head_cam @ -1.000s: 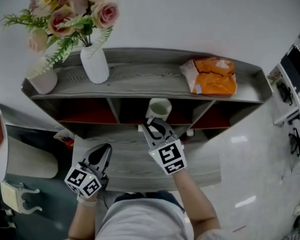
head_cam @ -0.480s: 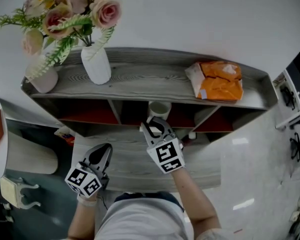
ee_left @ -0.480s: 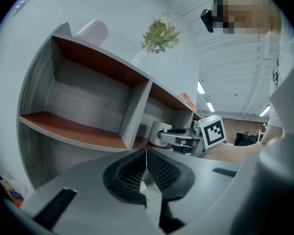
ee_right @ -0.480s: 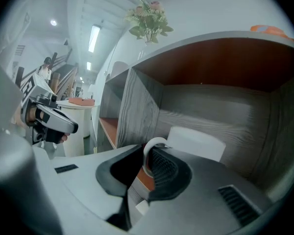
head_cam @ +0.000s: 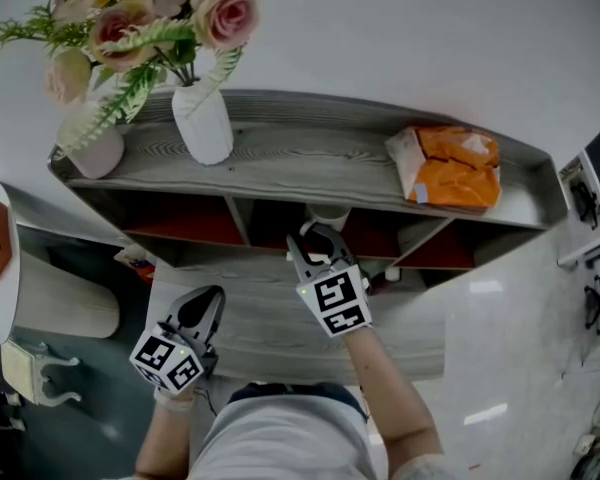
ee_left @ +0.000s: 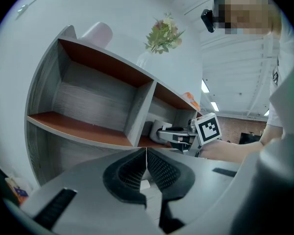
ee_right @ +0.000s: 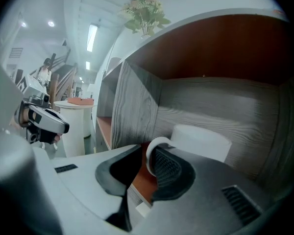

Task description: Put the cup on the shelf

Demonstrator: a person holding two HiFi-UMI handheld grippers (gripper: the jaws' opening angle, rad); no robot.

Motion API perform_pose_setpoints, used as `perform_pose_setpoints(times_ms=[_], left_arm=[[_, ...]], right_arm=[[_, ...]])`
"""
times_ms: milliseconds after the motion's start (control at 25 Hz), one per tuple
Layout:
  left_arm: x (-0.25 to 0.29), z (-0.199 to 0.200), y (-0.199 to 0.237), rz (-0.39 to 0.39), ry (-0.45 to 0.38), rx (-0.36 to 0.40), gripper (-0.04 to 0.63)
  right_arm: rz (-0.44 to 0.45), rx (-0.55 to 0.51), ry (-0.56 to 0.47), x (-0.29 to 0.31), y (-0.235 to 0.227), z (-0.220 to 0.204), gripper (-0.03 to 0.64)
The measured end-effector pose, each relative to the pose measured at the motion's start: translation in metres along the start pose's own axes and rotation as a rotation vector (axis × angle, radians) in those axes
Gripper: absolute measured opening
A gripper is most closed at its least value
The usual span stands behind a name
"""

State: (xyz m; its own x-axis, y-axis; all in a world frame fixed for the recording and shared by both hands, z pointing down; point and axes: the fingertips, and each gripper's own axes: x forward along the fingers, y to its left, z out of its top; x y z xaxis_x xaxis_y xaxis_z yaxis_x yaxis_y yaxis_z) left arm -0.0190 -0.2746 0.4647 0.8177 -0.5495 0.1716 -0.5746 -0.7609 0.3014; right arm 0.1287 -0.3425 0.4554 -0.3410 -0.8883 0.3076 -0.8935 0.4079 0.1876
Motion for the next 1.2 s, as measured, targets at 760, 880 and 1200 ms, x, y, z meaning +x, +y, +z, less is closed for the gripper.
perform_pose_setpoints(times_ms=[760, 880, 1200], left_arm=[[0.01, 0.001, -0.02, -0.031, 0.002, 0.014, 0.017], [0.019, 0.002, -0.03, -0.061, 0.006, 0.023, 0.017], [0.047, 0.006, -0.067, -0.168, 0.023, 0.06, 0.017]], right_arm=[[-0.043, 0.095, -0.053, -0.037, -0.019, 0.0, 0.129], [-0.068, 0.113, -0.078, -0.054, -0.024, 0.001, 0.121], [-0.131, 0.175, -0.143, -0.109, -0.029, 0.0, 0.055]])
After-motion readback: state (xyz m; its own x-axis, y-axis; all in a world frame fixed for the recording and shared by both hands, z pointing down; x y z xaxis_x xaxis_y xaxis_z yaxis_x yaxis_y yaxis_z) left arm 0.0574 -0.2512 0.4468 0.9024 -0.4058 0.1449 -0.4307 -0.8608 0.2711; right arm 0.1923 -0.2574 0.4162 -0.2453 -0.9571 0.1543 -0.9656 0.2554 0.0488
